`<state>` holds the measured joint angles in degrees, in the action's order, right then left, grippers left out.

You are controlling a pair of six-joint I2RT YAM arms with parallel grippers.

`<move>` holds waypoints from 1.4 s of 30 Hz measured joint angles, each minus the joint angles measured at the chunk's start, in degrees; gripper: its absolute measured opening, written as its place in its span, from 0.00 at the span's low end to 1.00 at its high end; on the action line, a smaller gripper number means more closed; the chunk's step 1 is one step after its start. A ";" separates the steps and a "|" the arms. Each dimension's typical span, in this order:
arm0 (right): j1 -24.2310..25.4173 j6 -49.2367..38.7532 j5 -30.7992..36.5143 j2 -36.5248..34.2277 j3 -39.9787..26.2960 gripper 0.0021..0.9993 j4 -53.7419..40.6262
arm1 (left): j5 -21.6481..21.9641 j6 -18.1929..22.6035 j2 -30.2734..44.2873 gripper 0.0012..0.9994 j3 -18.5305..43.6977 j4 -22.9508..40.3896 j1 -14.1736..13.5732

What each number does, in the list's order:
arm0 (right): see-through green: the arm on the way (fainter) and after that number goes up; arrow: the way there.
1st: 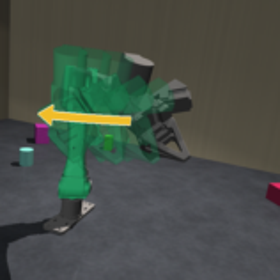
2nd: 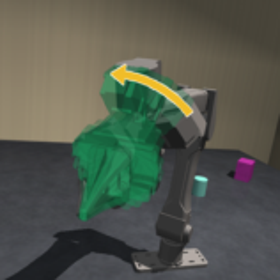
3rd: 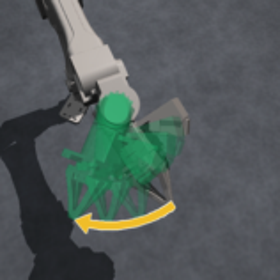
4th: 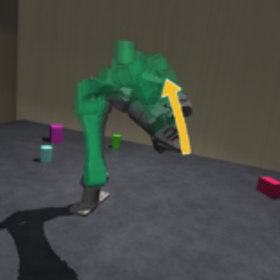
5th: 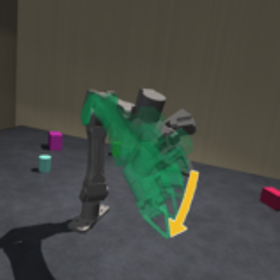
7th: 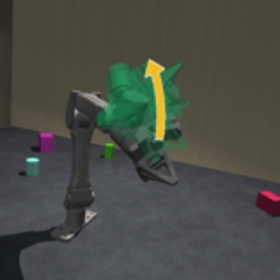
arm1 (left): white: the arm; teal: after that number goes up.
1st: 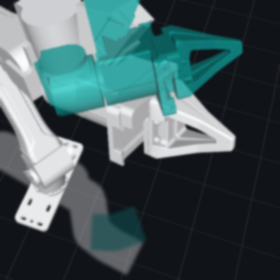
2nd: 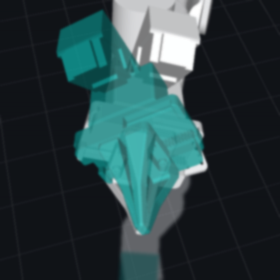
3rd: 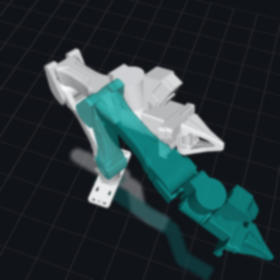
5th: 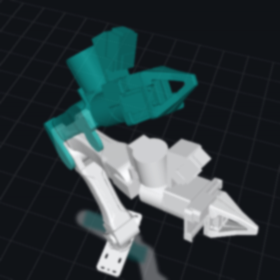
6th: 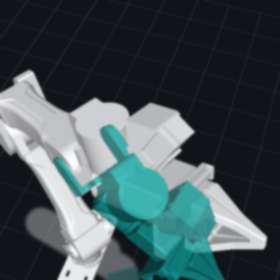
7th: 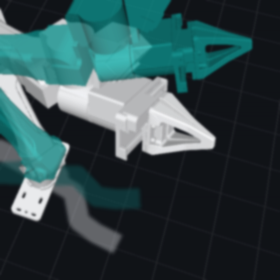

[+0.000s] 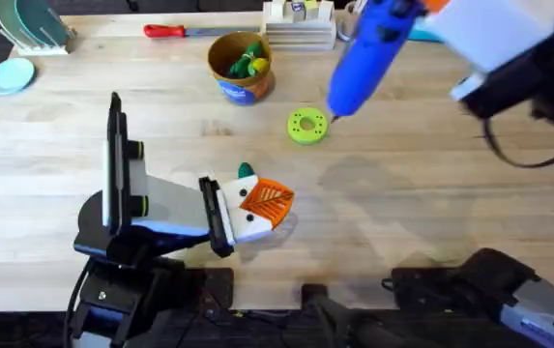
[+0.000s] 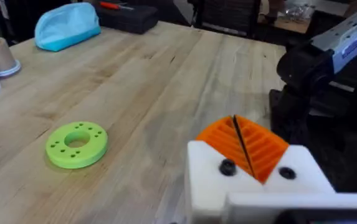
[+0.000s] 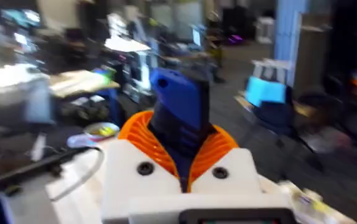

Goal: Pick up the gripper from the table and insert it into the empty holder that is missing its gripper. Then pick up a screw, insert it into the mounting hole, and use the screwdriver to tighten it. Finally, clean up the table by picking up the vegetable and placing it into the bucket.

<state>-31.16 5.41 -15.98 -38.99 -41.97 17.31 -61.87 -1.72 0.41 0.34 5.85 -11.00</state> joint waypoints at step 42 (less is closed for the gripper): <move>-26.68 -6.90 4.12 -19.14 5.87 0.02 24.28 | -0.01 -0.01 0.01 0.01 0.00 0.00 0.00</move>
<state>-57.84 -1.48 -11.86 -58.13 -36.10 41.58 -61.88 -1.73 0.42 0.34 5.85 -11.00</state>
